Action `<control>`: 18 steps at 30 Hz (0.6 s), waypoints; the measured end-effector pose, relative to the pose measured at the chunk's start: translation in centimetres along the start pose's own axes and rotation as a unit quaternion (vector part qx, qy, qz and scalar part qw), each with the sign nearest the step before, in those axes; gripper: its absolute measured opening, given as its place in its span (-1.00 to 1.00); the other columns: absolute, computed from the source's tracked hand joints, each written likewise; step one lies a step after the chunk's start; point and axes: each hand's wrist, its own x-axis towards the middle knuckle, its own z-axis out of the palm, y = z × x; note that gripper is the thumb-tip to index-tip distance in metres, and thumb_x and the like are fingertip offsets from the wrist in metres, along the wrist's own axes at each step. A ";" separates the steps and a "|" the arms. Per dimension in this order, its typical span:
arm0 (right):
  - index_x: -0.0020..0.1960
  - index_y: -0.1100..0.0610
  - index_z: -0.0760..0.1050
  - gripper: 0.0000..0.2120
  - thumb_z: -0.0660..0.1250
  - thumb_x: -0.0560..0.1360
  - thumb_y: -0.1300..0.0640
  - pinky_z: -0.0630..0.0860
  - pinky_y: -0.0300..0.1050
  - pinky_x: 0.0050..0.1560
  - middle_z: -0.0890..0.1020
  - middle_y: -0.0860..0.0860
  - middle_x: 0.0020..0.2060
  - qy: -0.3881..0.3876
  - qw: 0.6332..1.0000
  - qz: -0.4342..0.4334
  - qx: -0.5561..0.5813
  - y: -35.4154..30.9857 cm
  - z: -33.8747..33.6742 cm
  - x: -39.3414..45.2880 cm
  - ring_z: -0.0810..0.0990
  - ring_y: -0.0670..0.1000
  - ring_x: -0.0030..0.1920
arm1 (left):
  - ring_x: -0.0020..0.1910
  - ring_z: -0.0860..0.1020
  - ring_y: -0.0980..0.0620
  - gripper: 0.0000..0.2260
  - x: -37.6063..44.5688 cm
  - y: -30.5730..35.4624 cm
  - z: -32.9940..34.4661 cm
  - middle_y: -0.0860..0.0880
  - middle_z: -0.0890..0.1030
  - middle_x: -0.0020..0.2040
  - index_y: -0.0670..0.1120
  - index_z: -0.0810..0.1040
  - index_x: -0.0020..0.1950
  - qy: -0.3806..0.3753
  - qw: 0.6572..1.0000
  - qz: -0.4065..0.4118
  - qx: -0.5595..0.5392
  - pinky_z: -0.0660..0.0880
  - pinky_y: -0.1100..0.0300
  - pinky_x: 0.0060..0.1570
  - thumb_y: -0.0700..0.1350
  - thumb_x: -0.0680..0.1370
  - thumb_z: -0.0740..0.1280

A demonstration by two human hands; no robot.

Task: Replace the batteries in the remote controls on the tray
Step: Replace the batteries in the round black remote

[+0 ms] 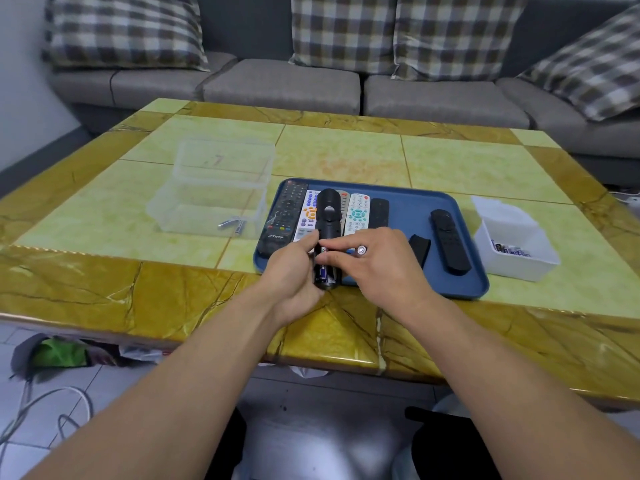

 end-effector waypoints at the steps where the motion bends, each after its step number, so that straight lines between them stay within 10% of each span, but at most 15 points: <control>1: 0.00 -0.17 0.71 -0.81 0.51 0.41 -0.15 0.61 0.02 -0.08 0.74 -0.16 -0.12 0.017 1.000 0.005 0.011 -0.1 0.1 -0.1 0.65 -0.13 -0.11 | 0.22 0.63 -0.22 -0.59 0.0 0.0 0.0 -0.32 0.63 0.23 -0.32 0.46 0.39 0.007 1.000 0.001 -0.004 0.62 -0.03 0.12 -0.05 0.75 0.04; 7: 0.13 -0.22 0.66 -0.78 0.35 0.53 -0.20 0.55 -0.02 -0.19 0.64 -0.18 -0.23 0.032 0.986 -0.082 -0.139 -0.9 0.9 -1.4 0.64 -0.03 -0.07 | -0.19 0.69 -0.07 -0.63 0.0 0.1 0.1 -0.28 0.62 0.17 -0.36 0.50 0.32 0.058 0.997 0.027 -0.048 0.59 0.23 -0.39 -0.10 0.74 0.10; 12: 0.32 -0.30 0.48 -0.66 0.11 0.61 -0.28 0.57 0.01 -0.07 0.66 -0.11 0.08 -0.032 0.954 -0.080 -0.288 -2.3 1.8 -2.0 0.63 0.03 0.08 | -0.17 0.67 -0.11 -0.66 -0.3 0.3 -0.5 -0.30 0.64 0.13 -0.35 0.50 0.31 0.091 0.994 0.048 -0.038 0.57 0.24 -0.47 -0.12 0.74 0.11; 18: -0.05 -0.02 0.65 -0.84 0.44 0.49 -0.10 0.41 -0.20 -0.28 0.63 -0.16 -0.18 -0.041 0.973 0.172 0.146 -1.6 -1.1 -1.4 0.53 -0.10 -0.25 | 0.02 0.64 -0.24 -0.70 0.7 0.5 -1.2 -0.27 0.66 0.07 -0.28 0.44 0.38 0.113 0.991 0.078 -0.002 0.59 -0.13 0.19 -0.15 0.73 0.13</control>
